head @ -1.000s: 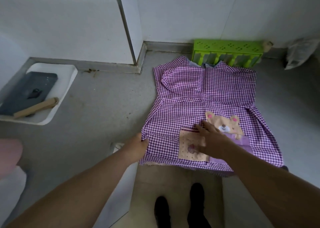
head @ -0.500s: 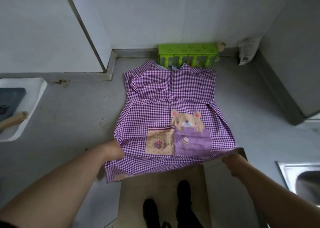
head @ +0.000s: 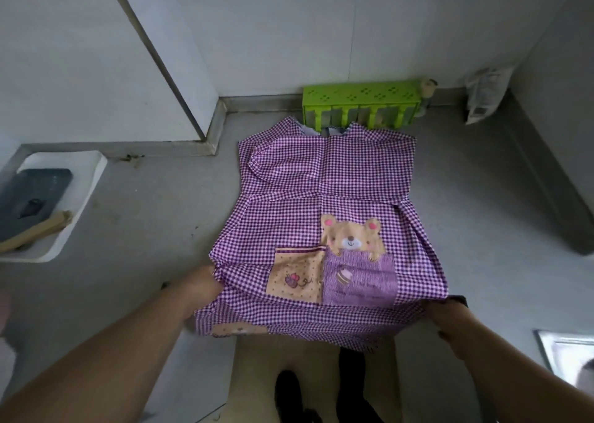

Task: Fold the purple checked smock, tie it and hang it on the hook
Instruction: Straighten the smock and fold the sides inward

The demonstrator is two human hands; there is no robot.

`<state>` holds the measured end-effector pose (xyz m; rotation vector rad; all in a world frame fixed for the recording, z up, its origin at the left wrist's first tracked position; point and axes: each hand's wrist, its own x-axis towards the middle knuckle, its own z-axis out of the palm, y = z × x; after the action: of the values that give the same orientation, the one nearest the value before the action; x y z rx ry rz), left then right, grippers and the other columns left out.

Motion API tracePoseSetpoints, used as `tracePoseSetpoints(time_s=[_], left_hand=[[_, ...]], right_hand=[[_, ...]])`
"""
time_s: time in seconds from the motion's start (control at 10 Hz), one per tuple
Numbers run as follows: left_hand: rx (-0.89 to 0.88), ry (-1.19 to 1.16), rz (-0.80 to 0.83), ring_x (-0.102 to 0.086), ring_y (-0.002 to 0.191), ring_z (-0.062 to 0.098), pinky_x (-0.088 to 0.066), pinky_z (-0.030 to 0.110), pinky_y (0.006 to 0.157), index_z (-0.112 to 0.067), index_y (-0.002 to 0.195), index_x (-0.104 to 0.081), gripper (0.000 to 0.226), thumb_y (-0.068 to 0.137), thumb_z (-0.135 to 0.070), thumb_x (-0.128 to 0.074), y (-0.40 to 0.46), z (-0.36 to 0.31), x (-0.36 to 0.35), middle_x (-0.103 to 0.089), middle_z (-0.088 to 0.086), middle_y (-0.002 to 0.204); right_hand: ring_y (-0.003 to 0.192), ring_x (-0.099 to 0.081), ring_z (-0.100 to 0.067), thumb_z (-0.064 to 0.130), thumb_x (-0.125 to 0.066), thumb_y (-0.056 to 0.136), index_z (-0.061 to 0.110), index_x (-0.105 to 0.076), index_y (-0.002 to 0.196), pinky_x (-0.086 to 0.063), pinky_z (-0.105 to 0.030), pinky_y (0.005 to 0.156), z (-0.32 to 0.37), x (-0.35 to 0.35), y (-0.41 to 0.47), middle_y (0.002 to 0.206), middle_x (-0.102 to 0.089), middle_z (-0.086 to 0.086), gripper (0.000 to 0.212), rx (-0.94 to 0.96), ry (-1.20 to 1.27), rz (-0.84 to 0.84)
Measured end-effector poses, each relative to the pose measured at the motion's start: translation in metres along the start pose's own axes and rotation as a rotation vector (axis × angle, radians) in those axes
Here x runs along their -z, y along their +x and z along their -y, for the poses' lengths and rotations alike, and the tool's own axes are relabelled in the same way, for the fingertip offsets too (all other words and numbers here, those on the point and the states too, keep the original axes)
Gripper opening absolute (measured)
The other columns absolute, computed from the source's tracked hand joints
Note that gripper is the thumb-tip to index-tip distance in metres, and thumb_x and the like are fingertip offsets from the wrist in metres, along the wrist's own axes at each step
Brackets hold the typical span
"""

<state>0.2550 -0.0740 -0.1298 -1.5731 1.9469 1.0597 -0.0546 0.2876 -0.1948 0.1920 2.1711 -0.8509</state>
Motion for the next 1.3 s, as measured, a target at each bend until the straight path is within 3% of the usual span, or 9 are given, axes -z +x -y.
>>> tracePoseSetpoints(time_s=[0.3, 0.5, 0.7, 0.8, 0.9, 1.0, 1.1, 1.2, 1.3], left_hand=[[-0.106, 0.145, -0.029, -0.058, 0.13, 0.029, -0.044, 0.045, 0.115, -0.025, 0.149, -0.053, 0.044, 0.11, -0.038, -0.04, 0.0, -0.007, -0.01, -0.057, 0.006, 0.15], [0.047, -0.813, 0.237, -0.071, 0.114, 0.042, -0.059, 0.052, 0.094, -0.014, 0.125, -0.072, 0.048, 0.095, -0.051, -0.069, -0.017, -0.027, 0.021, -0.076, 0.018, 0.123], [0.004, -0.399, 0.367, -0.073, 0.108, 0.045, -0.06, 0.052, 0.094, 0.011, 0.123, -0.067, 0.035, 0.089, 0.012, -0.067, -0.042, 0.005, 0.017, -0.079, 0.023, 0.105], [-0.116, -0.478, 0.34, -0.074, 0.107, 0.044, -0.055, 0.062, 0.101, 0.008, 0.126, -0.067, 0.04, 0.088, 0.002, -0.075, -0.051, 0.004, 0.028, -0.078, 0.023, 0.111], [-0.178, -0.778, 0.351, -0.072, 0.112, 0.042, -0.058, 0.056, 0.096, -0.01, 0.129, -0.07, 0.05, 0.09, -0.04, -0.078, -0.059, 0.003, 0.041, -0.076, 0.019, 0.121], [-0.158, -0.596, 0.404, -0.071, 0.117, 0.039, -0.054, 0.055, 0.105, -0.008, 0.133, -0.067, 0.068, 0.076, -0.035, -0.091, -0.068, 0.021, 0.035, -0.076, 0.017, 0.124], [-0.184, -0.455, 0.288, -0.074, 0.111, 0.038, -0.052, 0.057, 0.109, 0.002, 0.132, -0.066, 0.045, 0.09, -0.007, -0.079, -0.074, 0.029, 0.029, -0.079, 0.017, 0.114], [-0.166, -0.627, 0.198, -0.076, 0.103, 0.04, -0.058, 0.055, 0.099, -0.003, 0.124, -0.07, 0.032, 0.096, -0.017, -0.074, -0.084, 0.012, 0.04, -0.079, 0.019, 0.109], [-0.109, -0.744, 0.049, -0.078, 0.091, 0.041, -0.062, 0.056, 0.09, -0.008, 0.118, -0.074, 0.068, 0.063, -0.043, -0.092, -0.062, 0.018, 0.045, -0.081, 0.017, 0.099]], right_hand=[[0.132, -0.053, -0.032, 0.023, -0.043, 0.109, 0.0, -0.052, 0.141, -0.042, -0.037, 0.11, -0.002, -0.008, 0.047, 0.144, -0.055, -0.018, 0.04, -0.08, -0.286, 0.143], [0.113, -0.064, -0.031, 0.056, -0.049, 0.101, 0.011, -0.065, 0.121, -0.044, -0.047, 0.11, 0.054, 0.032, -0.013, 0.118, -0.069, -0.006, 0.051, 0.042, 0.383, 0.251], [0.107, -0.067, -0.03, 0.072, -0.091, 0.031, 0.0, -0.066, 0.121, -0.053, -0.049, 0.101, -0.012, 0.023, -0.021, 0.121, -0.068, -0.023, 0.118, 0.27, -0.162, 0.243], [0.09, -0.067, -0.028, 0.025, -0.08, 0.086, -0.002, -0.07, 0.105, -0.057, -0.042, 0.088, 0.018, 0.015, -0.084, 0.107, -0.073, -0.022, 0.035, 0.29, 0.022, 0.159], [0.097, -0.068, -0.028, 0.038, -0.063, 0.097, 0.008, -0.07, 0.11, -0.053, -0.045, 0.097, 0.045, 0.032, -0.107, 0.104, -0.076, -0.01, 0.033, 0.217, 0.417, 0.265], [0.085, -0.067, -0.024, 0.028, -0.077, 0.088, 0.0, -0.07, 0.109, -0.056, -0.024, 0.07, 0.038, 0.036, -0.122, 0.096, -0.074, -0.01, 0.036, 0.248, 0.051, 0.204], [0.061, -0.053, -0.017, 0.011, -0.069, 0.095, -0.005, -0.066, 0.097, -0.044, -0.023, 0.051, 0.023, 0.025, -0.136, 0.073, -0.062, -0.008, 0.017, 0.257, -0.114, 0.151], [0.078, -0.066, -0.026, 0.021, -0.061, 0.101, -0.004, -0.067, 0.108, -0.052, -0.034, 0.068, 0.043, 0.024, -0.143, 0.091, -0.071, -0.015, 0.027, 0.142, 0.387, 0.114], [0.093, -0.068, -0.034, 0.038, -0.061, 0.099, -0.001, -0.066, 0.105, -0.056, -0.044, 0.077, 0.06, 0.031, -0.153, 0.099, -0.072, -0.019, 0.04, 0.038, 0.483, 0.099]])
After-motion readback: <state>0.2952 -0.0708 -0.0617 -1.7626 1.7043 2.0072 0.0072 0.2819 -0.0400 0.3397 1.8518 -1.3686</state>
